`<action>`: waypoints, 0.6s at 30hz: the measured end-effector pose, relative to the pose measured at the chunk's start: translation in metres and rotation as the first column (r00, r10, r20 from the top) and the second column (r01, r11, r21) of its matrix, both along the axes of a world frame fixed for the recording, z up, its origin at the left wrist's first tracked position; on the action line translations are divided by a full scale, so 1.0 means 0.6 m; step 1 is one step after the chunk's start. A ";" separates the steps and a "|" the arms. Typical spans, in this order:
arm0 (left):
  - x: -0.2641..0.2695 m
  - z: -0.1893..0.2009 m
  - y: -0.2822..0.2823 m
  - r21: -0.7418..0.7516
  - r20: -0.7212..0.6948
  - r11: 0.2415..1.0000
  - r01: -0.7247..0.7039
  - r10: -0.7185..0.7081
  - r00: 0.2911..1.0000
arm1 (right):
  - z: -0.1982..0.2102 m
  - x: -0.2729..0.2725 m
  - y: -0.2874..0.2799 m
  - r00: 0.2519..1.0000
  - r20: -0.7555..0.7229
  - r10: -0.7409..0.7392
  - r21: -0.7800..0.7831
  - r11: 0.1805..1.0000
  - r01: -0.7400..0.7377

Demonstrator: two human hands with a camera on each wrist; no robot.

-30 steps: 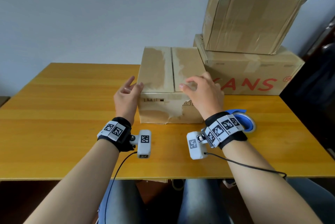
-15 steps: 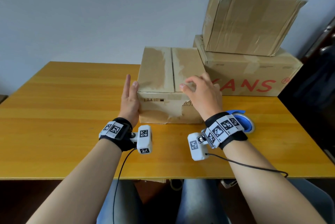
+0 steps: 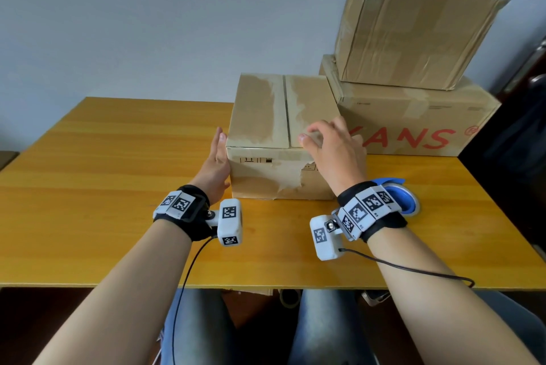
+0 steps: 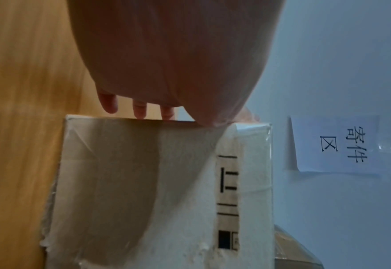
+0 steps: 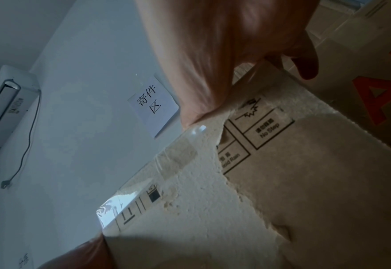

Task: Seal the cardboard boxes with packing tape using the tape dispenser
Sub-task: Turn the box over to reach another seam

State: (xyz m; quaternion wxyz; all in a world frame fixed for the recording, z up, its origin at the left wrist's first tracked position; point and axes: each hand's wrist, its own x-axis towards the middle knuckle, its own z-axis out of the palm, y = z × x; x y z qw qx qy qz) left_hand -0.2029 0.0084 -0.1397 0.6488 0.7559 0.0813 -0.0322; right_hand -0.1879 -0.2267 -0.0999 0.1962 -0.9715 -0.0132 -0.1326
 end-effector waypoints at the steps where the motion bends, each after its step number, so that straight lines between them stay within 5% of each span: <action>1: 0.002 0.000 0.000 0.007 -0.023 1.000 -0.009 0.009 1.000 | 0.000 0.000 0.000 1.000 0.001 -0.003 -0.001 1.000 0.003; 9: 0.022 0.001 0.002 0.020 -0.139 0.988 -0.156 0.157 0.978 | 0.004 -0.004 0.002 1.000 -0.010 -0.020 0.003 1.000 0.020; 18: -0.012 0.028 -0.001 -0.224 -0.144 0.944 -0.241 0.212 0.967 | 0.002 -0.001 -0.003 1.000 0.000 -0.016 0.007 1.000 0.016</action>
